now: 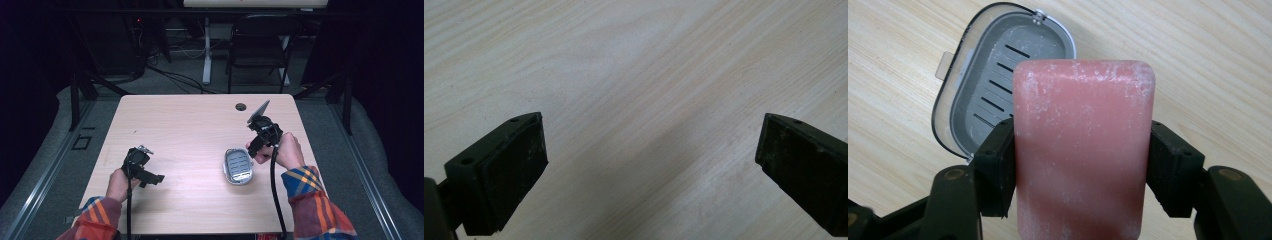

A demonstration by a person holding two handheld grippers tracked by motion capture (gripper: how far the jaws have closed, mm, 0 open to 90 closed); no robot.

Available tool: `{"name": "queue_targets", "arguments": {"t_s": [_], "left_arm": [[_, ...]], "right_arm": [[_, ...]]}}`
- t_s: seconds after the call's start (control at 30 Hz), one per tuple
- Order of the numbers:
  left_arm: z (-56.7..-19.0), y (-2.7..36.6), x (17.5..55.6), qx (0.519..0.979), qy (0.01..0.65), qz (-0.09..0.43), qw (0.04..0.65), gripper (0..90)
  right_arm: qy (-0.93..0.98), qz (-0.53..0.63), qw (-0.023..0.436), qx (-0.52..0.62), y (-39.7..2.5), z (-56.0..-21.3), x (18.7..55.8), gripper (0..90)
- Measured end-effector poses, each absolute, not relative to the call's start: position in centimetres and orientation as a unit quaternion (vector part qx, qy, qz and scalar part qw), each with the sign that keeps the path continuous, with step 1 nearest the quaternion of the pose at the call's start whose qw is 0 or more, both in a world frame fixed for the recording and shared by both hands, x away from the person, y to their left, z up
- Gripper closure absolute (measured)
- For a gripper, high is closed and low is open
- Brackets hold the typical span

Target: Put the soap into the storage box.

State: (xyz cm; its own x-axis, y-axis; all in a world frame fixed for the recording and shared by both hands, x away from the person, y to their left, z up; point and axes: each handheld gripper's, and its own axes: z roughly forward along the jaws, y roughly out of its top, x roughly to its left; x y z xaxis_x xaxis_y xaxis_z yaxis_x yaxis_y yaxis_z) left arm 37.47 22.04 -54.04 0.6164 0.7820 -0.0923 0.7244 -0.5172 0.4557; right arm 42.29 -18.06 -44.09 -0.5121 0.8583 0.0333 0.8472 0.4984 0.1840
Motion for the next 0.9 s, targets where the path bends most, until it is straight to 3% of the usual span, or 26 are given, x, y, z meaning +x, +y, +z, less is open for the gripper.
{"name": "queue_targets", "arguments": {"t_s": [0.9], "left_arm": [[-54.1, 22.0, 37.5, 0.87, 0.432, 0.059, 0.231, 0.1]], "right_arm": [[0.879, 0.071, 0.016, 0.471, -15.2, -45.5, 42.7, 37.1]]}}
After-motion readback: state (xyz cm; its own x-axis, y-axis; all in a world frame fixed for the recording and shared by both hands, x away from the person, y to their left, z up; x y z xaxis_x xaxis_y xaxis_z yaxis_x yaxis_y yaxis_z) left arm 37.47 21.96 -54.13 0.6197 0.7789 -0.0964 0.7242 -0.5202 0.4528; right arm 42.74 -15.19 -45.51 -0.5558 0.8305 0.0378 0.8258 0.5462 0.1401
